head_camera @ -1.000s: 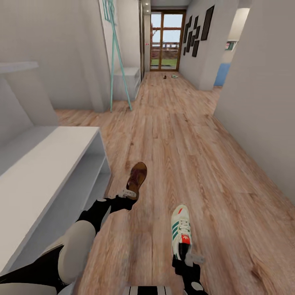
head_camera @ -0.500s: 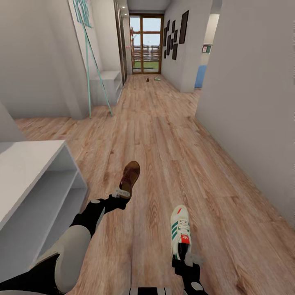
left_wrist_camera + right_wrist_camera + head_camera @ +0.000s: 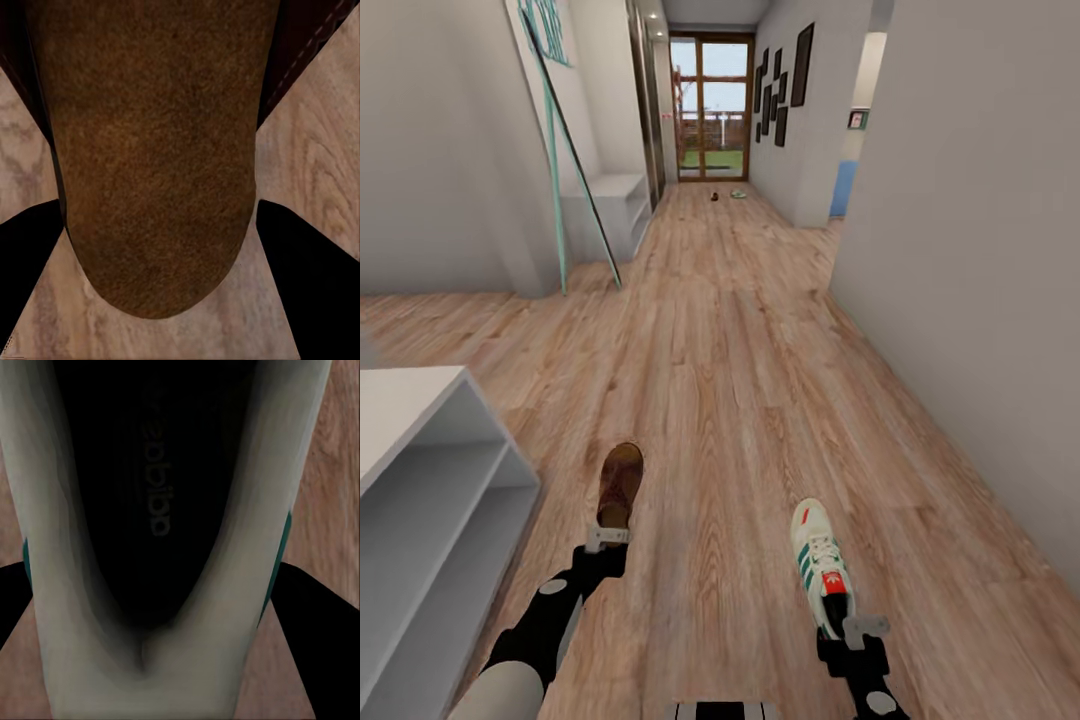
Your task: Pick up the two gym shoes and the two sandals from the corridor floor and place them onto the hallstand (shoe rack) in the corridor, making sure they are on the rack and not on the floor. Arrange them so the two gym shoes are next to each other and the two sandals are next to each other.
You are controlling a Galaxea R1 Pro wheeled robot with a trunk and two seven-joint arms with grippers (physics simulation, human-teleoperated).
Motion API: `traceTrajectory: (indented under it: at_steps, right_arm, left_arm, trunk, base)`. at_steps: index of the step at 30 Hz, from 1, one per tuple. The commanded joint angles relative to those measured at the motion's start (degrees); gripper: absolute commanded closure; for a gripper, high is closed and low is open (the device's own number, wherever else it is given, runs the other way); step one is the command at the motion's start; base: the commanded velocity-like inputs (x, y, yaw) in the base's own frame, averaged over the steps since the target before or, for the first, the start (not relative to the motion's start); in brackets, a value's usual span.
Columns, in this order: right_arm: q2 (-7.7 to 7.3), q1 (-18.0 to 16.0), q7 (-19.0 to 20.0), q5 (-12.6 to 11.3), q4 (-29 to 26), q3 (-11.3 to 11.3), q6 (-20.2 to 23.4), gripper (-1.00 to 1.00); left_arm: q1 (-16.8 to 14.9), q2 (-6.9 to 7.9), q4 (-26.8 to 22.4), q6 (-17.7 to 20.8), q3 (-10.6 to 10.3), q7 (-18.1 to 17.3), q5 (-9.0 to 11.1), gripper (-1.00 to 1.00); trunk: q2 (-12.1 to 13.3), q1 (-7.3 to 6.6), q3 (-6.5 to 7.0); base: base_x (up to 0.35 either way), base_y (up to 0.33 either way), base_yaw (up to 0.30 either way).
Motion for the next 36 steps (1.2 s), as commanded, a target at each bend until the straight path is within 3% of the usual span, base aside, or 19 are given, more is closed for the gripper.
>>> traceTrajectory:
  at_steps: [1, 5, 8, 12, 16, 20, 26, 30, 36]
  right_arm:
    - [-0.27, -0.05, -0.13, 1.04, 0.2, -0.26, -0.18, 1.0]
    - [-1.59, -0.06, -0.2, 2.03, 2.69, -0.32, -0.73, 1.0]
    - [-1.93, -0.04, -0.21, 2.09, 3.73, -0.35, -1.92, 1.0]
    - [-2.6, -0.02, -0.22, 2.18, 5.76, -0.36, -4.71, 1.0]
    - [-2.73, -0.01, -0.22, 2.17, 6.09, -0.36, -5.23, 1.0]
    - [-2.72, -0.01, -0.22, 2.21, 6.13, -0.36, -5.37, 1.0]
    - [-2.71, -0.03, -0.26, 1.93, 6.26, -0.38, -5.35, 1.0]
    - [-2.71, -0.02, -0.35, 1.82, 6.28, -0.48, -5.31, 1.0]
    - [-2.77, -0.01, -0.54, 0.95, 6.22, -0.69, -5.32, 1.0]
  left_arm:
    - [0.62, -0.03, -0.15, -0.91, 0.41, 0.29, -0.14, 1.0]
    - [5.7, 0.67, -0.29, -5.34, 0.41, 5.74, 0.99, 1.0]
    - [7.91, 1.35, -0.25, -6.95, 0.41, 7.12, 1.74, 1.0]
    - [12.35, 3.92, 0.26, -10.25, 0.38, 7.91, 6.34, 1.0]
    - [15.03, 4.98, 0.51, -12.16, 0.39, 7.94, 9.48, 1.0]
    - [17.45, 5.67, 0.14, -13.6, 0.41, 7.99, 10.65, 1.0]
    - [18.53, 6.69, 0.62, -14.36, 0.41, 8.0, 10.82, 1.0]
    - [19.42, 6.79, 0.53, -14.82, 0.41, 7.99, 10.86, 1.0]
    - [20.16, 6.69, 0.65, -18.74, 0.41, 8.88, 10.87, 1.0]
  trunk:
    - [-0.02, 0.01, -0.04]
    - [-0.02, 0.01, -0.04]
    - [-0.02, 0.01, -0.04]
    - [-0.02, 0.01, -0.04]
    - [-0.02, 0.01, -0.04]
    - [-0.02, 0.01, -0.04]
    - [-0.02, 0.01, -0.04]
    - [-0.02, 0.01, -0.04]
    - [-0.02, 0.01, -0.04]
  base:
    - [0.288, -0.209, 0.0]
    - [0.288, -0.209, 0.0]
    - [0.288, -0.206, 0.0]
    - [0.29, -0.196, 0.0]
    - [0.293, -0.184, 0.0]
    - [0.299, -0.172, 0.0]
    - [0.203, -0.086, 0.0]
    - [0.021, -0.007, 0.0]
    - [0.004, -0.001, 0.048]
